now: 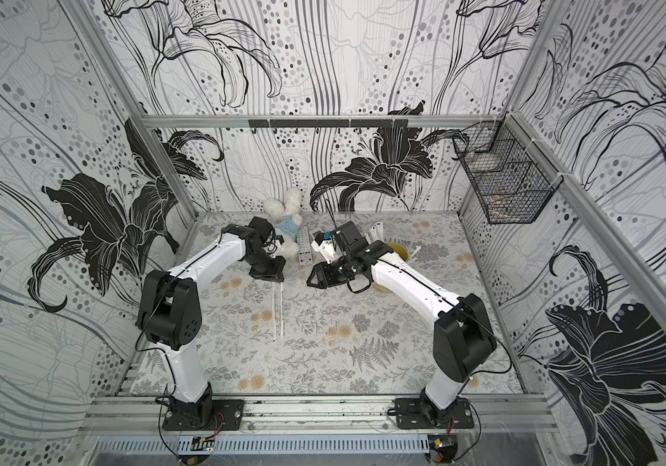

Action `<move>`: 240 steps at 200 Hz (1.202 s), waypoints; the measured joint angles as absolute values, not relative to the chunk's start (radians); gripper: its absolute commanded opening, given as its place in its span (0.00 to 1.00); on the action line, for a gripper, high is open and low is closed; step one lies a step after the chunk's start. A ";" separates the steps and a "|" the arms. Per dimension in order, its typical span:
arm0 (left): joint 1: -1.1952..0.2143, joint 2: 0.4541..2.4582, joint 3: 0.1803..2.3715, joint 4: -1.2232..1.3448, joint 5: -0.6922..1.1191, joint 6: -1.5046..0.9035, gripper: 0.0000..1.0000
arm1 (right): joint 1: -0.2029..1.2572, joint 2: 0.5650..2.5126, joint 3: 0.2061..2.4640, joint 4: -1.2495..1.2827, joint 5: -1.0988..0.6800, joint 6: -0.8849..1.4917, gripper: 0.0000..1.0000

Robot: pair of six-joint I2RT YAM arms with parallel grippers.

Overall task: Take the straws out of the storage container
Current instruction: Place the straw at the center of the board.

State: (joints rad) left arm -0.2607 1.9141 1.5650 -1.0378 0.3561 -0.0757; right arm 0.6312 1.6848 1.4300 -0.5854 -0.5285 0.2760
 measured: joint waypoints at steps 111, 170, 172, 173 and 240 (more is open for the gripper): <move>-0.234 1.940 1.569 -1.025 0.333 -0.082 0.21 | 0.635 1.716 1.418 -0.574 -0.532 0.276 0.49; -0.234 1.920 1.522 -0.933 0.315 -0.104 0.23 | 0.639 1.727 1.418 -0.570 -0.532 0.276 0.48; -0.234 1.914 1.512 -0.925 0.310 -0.109 0.24 | 0.640 1.728 1.418 -0.570 -0.532 0.276 0.48; -0.234 1.911 1.508 -0.922 0.309 -0.111 0.24 | 0.640 1.729 1.418 -0.570 -0.532 0.276 0.48; -0.278 1.533 1.026 -0.657 0.128 -0.298 0.40 | 0.641 1.748 1.418 -0.557 -0.532 0.276 0.48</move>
State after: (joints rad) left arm -0.2783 1.5326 1.0260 -0.6571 0.1284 -0.2981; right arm 0.6415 1.7485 1.4178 -0.5568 -0.5316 0.2760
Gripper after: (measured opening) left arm 0.378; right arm 0.484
